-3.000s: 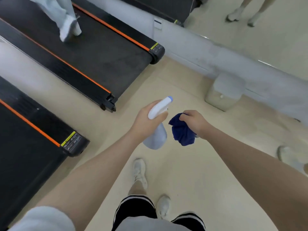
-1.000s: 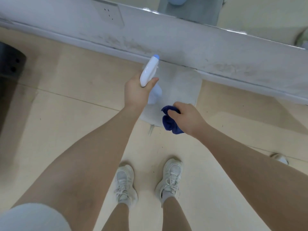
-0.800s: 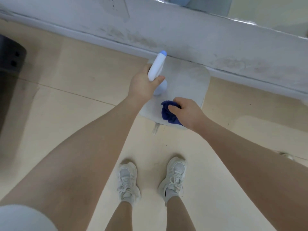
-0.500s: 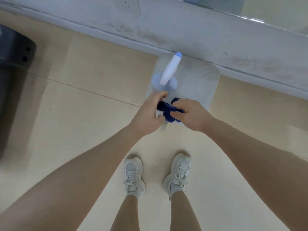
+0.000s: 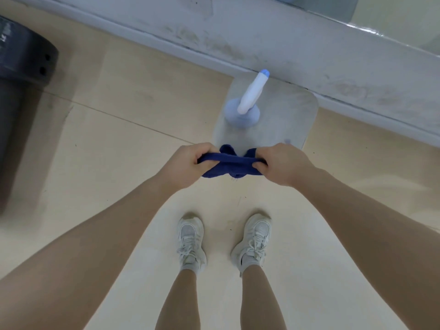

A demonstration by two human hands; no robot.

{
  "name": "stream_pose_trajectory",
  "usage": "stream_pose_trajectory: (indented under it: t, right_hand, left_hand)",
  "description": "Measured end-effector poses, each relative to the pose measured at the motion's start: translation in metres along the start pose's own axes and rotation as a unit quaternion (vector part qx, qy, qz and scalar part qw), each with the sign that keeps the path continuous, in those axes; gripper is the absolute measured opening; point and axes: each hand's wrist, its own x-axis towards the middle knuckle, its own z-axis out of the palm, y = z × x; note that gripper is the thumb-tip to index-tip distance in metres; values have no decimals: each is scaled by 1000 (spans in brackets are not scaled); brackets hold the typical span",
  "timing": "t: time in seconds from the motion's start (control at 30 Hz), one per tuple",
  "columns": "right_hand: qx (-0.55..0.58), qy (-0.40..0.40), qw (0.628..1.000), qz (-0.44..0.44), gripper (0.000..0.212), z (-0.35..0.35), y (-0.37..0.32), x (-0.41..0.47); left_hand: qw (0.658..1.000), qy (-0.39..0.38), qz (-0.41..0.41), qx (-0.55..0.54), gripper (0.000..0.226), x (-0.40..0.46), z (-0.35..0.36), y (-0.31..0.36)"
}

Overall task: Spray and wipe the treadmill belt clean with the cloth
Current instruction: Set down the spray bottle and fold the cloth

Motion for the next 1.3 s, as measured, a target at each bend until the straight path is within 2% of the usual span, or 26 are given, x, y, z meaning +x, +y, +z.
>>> stream_pose_trajectory:
  t: [0.07, 0.13, 0.17, 0.2, 0.27, 0.3, 0.33, 0.4, 0.47, 0.57, 0.67, 0.8, 0.87, 0.93, 0.97, 1.07, 1.1, 1.13, 1.17, 1.23, 1.3]
  right_hand:
    - [6, -21, 1000, 21, 21, 2, -6, 0]
    - [164, -30, 983, 74, 23, 2, -15, 0]
    - [272, -24, 956, 109, 21, 1, -21, 0]
    - [396, -19, 906, 150, 20, 0, -26, -1]
    - [625, -32, 750, 217, 18, -5, -42, -6]
    - [690, -38, 683, 235, 18, -7, -49, -8]
    - [729, -40, 638, 246, 19, -8, -54, -9]
    - [779, -37, 574, 250, 19, -8, -61, -11]
    - [802, -30, 539, 254, 20, -6, -64, -11]
    - [833, -3, 487, 261, 23, -6, -60, -13]
    - [859, 13, 440, 262, 21, -3, -54, -13]
    - [876, 20, 413, 250, 27, -3, -51, -17]
    - [876, 34, 421, 231, 21, -9, -50, -22]
    - [862, 68, 444, 233, 16, -15, -44, -28]
    - [838, 98, 474, 252, 14, -18, -39, -32]
    - [663, 178, 651, 323, 18, -23, -16, -45]
    - [633, 191, 675, 327, 20, -24, -10, -48]
    - [631, 201, 674, 326, 19, -26, -5, -49]
    - [651, 216, 654, 320, 18, -29, 0, -49]
    - [700, 266, 599, 283, 20, -40, 10, -47]
    - [738, 312, 548, 239, 27, -58, 21, -46]
  left_hand:
    - [999, 21, -16, -27, 23, -8, -6, -5]
    - [999, 26, -34, -30, 24, -12, -8, -8]
    - [999, 28, -34, -28, 29, -13, -7, -6]
    - [999, 31, -24, -25, 34, -13, -4, -3]
    - [998, 65, 5, -8, 42, -11, 6, 2]
    - [996, 88, 12, -7, 42, -9, 11, 4]
    - [995, 101, 4, -26, 41, -7, 17, 5]
    - [989, 86, -32, -120, 32, -5, 27, 5]
    - [979, 76, -52, -184, 21, -7, 36, 3]
    - [970, 60, -46, -231, 22, -13, 46, 4]
    - [987, 41, -6, -153, 36, -18, 52, 7]
    - [992, 102, 38, -57, 46, -13, 58, 17]
    - [989, 132, 32, -54, 40, -9, 60, 28]
    - [990, 133, 34, -40, 28, -5, 60, 36]
    - [992, 122, 40, -16, 25, -4, 58, 40]
    - [993, 70, 56, 82, 24, -2, 55, 58]
    - [991, 64, 54, 106, 23, 1, 56, 67]
    - [989, 66, 47, 121, 22, 6, 58, 78]
    - [988, 75, 39, 130, 21, 13, 60, 89]
    - [985, 116, 55, 120, 19, 28, 63, 112]
    - [978, 154, 107, 91, 19, 42, 63, 130]
